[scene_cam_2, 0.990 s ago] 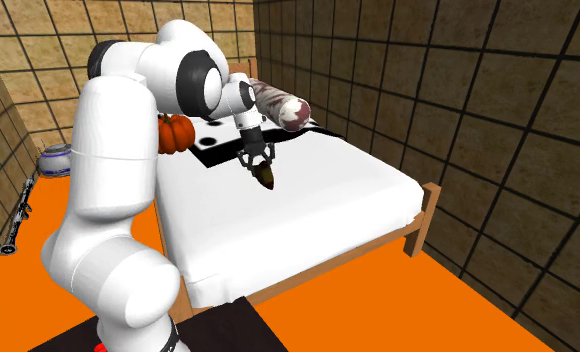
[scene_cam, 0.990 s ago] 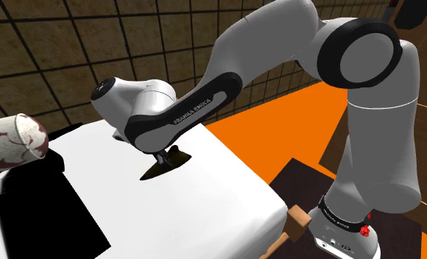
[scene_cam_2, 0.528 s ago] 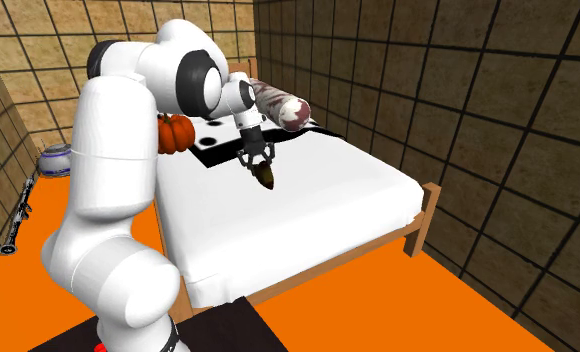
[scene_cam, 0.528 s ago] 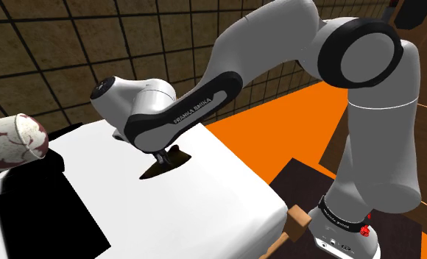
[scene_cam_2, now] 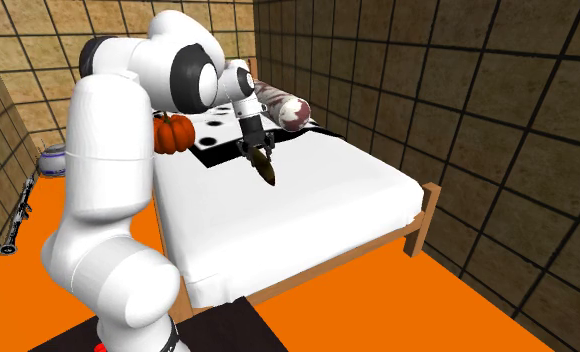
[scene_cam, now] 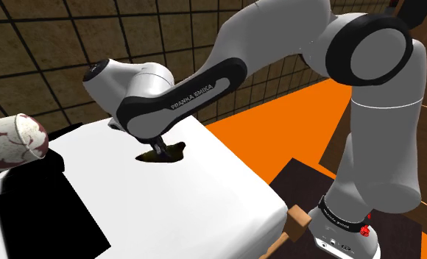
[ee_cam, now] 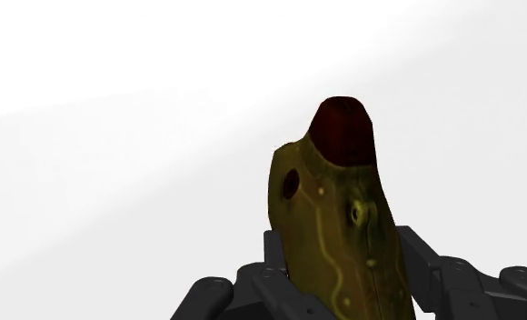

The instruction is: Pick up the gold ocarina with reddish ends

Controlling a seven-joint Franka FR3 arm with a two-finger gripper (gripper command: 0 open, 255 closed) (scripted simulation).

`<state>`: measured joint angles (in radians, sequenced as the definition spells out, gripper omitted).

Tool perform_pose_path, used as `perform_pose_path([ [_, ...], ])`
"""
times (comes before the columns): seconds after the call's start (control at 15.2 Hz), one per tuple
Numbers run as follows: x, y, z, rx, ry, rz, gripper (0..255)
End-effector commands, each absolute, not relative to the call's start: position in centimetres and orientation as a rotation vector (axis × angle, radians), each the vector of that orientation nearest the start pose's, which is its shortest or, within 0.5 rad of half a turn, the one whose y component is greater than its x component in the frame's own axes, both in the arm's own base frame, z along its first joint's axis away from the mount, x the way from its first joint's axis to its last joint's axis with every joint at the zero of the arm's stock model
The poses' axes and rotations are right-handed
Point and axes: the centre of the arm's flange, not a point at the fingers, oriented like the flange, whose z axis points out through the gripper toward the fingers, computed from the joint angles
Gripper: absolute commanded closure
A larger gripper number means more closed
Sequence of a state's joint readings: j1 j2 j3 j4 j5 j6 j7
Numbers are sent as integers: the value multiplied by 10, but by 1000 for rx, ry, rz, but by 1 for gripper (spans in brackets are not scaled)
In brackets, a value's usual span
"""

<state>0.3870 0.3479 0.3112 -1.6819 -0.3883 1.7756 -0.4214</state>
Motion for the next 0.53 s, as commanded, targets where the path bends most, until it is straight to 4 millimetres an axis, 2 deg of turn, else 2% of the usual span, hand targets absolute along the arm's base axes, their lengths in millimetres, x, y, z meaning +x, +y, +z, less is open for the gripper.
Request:
perform_pose_path([
  [0.0, 511, 364, 403, -2782, -1984, 331, 255],
  [0.33, 511, 364, 430, -2782, -1984, 331, 255],
  [0.46, 511, 364, 430, -2782, -1984, 331, 255],
])
